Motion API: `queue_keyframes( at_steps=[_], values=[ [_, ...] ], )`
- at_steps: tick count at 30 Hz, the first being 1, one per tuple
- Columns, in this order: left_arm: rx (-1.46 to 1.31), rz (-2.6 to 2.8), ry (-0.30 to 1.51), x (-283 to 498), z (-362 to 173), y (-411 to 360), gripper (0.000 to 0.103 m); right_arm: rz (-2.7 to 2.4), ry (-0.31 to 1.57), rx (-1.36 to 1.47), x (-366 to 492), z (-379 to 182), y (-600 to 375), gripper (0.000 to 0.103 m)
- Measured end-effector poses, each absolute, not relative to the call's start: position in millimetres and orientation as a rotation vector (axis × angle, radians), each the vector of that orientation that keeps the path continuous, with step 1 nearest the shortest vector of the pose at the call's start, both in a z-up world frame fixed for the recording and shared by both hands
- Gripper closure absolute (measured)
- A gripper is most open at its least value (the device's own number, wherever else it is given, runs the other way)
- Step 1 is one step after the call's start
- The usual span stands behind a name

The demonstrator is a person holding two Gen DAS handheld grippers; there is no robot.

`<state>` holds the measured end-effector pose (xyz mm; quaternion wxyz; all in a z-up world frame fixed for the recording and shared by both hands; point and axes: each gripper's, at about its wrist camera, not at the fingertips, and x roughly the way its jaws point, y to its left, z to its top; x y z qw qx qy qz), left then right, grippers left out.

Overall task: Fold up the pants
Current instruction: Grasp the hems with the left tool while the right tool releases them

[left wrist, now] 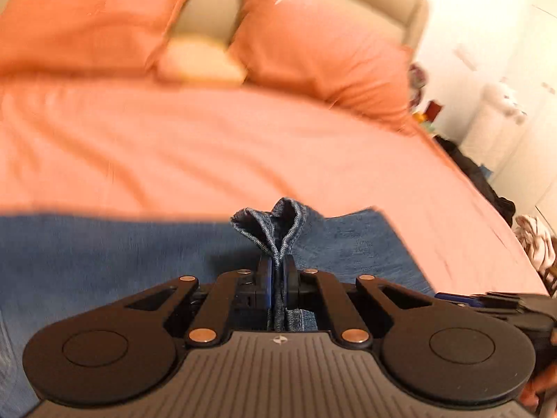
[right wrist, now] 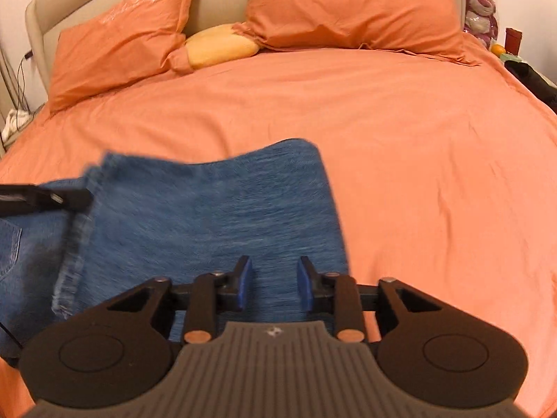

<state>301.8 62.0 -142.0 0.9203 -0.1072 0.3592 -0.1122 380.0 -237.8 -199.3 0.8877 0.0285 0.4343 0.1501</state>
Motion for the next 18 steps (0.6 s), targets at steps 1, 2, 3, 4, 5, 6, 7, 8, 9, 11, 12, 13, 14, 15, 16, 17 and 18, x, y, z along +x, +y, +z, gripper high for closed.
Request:
queue_keyframes(
  at_steps=[1,2,3,4,5,6,7,8,9,11,12,13,14,15,16,17,18],
  values=[
    [-0.196,-0.218,0.733,302,-139,63,0.098,0.314,0.903,0.067,384,-199,-240,0.090],
    [-0.183,-0.201,0.757,306,-141,66,0.098,0.317,0.904,0.077,388,-198,-242,0.091],
    [-0.182,-0.183,0.797,313,-148,67,0.098,0.323,0.904,0.089,392,-198,-243,0.092],
    [-0.198,-0.169,0.844,322,-159,71,0.098,0.330,0.903,0.096,397,-198,-244,0.094],
    [-0.219,-0.164,0.890,329,-170,76,0.098,0.333,0.903,0.097,402,-199,-243,0.095],
    [-0.236,-0.158,0.922,334,-181,78,0.098,0.333,0.904,0.099,408,-200,-243,0.098],
    [-0.239,-0.152,0.943,337,-190,79,0.098,0.332,0.908,0.107,416,-201,-242,0.100],
    [-0.243,-0.147,0.967,340,-196,81,0.098,0.335,0.914,0.119,425,-202,-240,0.100],
    [-0.254,-0.137,0.995,342,-202,81,0.097,0.333,0.918,0.130,435,-202,-239,0.102],
    [-0.282,-0.117,1.031,344,-207,82,0.097,0.331,0.920,0.113,457,-204,-231,0.102],
    [-0.284,-0.112,1.042,345,-209,82,0.097,0.325,0.922,0.103,468,-206,-227,0.103],
    [-0.273,-0.110,1.050,346,-211,81,0.096,0.322,0.929,0.113,480,-208,-224,0.103],
    [-0.260,-0.107,1.055,347,-212,79,0.095,0.322,0.940,0.129,492,-211,-222,0.103],
    [-0.248,-0.106,1.059,348,-212,78,0.093,0.320,0.953,0.147,503,-214,-221,0.103],
    [-0.244,-0.102,1.062,349,-213,78,0.091,0.317,0.973,0.160,515,-219,-219,0.103],
    [-0.253,-0.099,1.065,350,-215,79,0.089,0.308,0.995,0.162,525,-225,-217,0.103],
    [-0.267,-0.098,1.069,350,-217,82,0.089,0.296,1.018,0.164,534,-232,-215,0.103]
  ],
)
